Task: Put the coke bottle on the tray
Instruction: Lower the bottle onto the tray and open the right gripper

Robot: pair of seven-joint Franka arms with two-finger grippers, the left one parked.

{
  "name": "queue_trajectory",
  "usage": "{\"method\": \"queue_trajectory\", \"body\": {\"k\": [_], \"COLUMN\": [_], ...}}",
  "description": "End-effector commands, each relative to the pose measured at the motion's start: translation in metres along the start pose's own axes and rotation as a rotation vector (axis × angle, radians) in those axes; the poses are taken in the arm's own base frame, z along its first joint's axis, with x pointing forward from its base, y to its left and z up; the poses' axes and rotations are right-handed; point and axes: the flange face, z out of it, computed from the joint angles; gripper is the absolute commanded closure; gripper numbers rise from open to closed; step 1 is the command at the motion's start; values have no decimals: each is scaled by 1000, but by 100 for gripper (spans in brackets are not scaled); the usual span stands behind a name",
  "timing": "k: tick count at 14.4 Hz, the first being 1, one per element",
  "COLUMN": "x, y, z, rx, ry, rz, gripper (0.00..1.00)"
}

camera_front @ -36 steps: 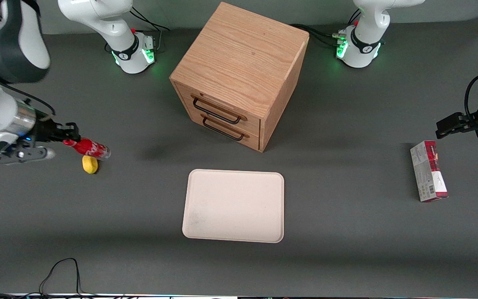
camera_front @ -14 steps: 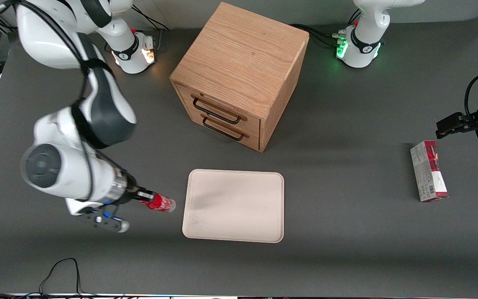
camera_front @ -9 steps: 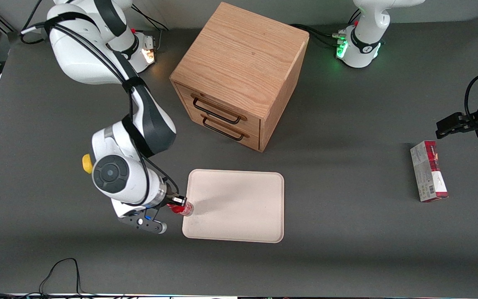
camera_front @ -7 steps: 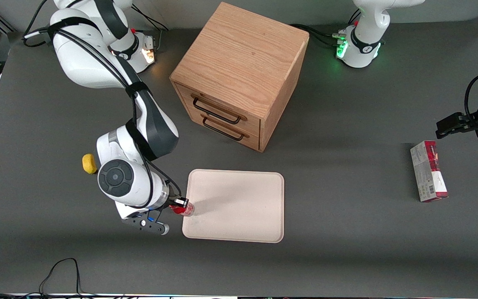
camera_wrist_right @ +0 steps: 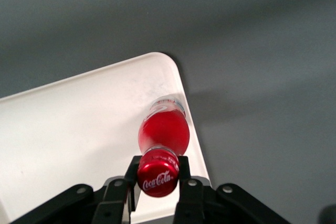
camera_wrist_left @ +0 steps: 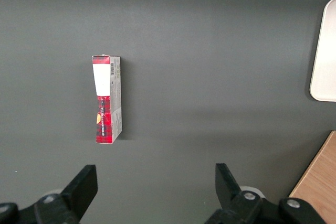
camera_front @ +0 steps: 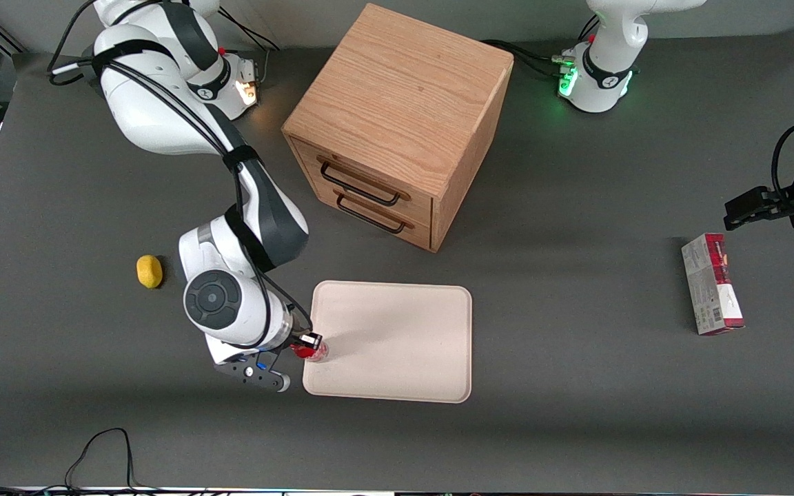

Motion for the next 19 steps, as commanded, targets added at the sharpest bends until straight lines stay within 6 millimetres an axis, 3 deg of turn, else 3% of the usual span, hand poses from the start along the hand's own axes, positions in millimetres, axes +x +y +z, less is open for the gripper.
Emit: {"method": "queue_trajectory", "body": {"k": [1, 5, 7, 8, 16, 19], "x": [-3, -5, -4, -7, -7, -9], "y": [-14, -17, -17, -19, -19, -12], "z": [1, 4, 7, 8, 5, -17], "rx": [9, 5, 3, -7, -10, -39], "ry": [37, 51, 56, 65, 73, 70], "rz": [39, 32, 30, 19, 18, 6], "gripper": [100, 100, 5, 0, 0, 0]}}
